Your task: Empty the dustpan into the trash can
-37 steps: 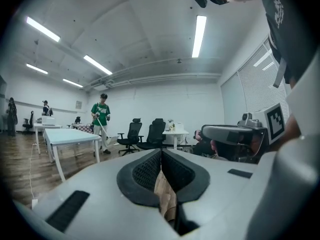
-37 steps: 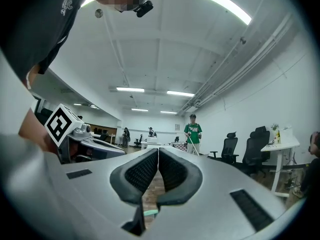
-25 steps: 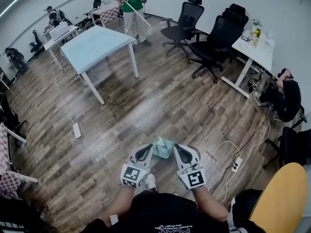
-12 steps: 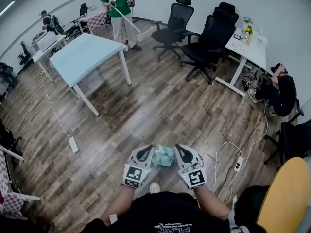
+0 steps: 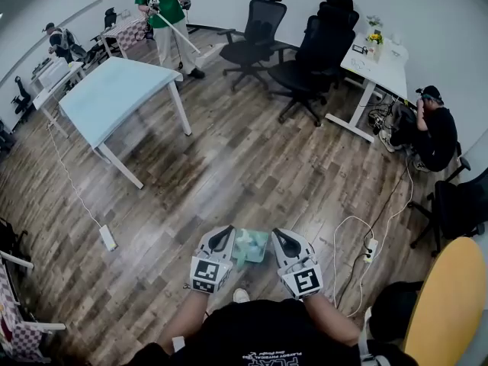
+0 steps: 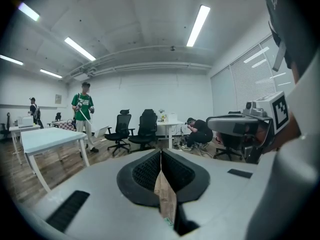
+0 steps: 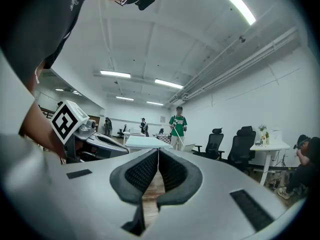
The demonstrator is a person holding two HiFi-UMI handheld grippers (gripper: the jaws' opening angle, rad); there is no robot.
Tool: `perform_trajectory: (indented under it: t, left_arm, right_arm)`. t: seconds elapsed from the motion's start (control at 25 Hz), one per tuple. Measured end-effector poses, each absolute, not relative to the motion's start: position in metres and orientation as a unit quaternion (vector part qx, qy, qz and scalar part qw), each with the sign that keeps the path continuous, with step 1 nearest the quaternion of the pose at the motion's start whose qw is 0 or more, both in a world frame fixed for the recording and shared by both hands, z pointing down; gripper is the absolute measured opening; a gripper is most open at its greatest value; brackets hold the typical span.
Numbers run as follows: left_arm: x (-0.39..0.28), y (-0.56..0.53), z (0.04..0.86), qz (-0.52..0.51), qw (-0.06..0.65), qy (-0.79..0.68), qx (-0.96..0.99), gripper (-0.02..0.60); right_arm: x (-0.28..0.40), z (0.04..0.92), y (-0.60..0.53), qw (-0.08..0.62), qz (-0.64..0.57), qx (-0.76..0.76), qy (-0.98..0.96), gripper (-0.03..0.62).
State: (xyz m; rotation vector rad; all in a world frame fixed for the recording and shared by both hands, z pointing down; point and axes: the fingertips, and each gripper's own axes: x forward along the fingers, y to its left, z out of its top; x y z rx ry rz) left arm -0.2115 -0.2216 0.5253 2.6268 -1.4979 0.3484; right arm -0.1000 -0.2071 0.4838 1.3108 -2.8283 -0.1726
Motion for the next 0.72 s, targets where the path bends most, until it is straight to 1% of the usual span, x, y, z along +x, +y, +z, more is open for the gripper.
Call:
perform_trajectory:
  t: [0.2,0.44,0.72]
  left_arm:
    - [-0.194,-0.241,0.534,0.124,0.048,-0.492,0.860,0.023]
    - [-0.177,-0.225,0.576,0.155,0.103,-0.485,0.855,0.022]
    - [-0.175,-0.214,0.621,0.172,0.169,-0.500,0.832,0.023]
  right_arm:
    - [-0.093,0.464,-0.231,0.000,-0.079,0.415,-0.906,0.025]
    - [-0.085,0.474,-0.241,0.006,-0.064,0.400,-0.914,0.025]
    - [-0.077,0.498,-0.248,0.010,-0.044,0.404,-0.914,0.025]
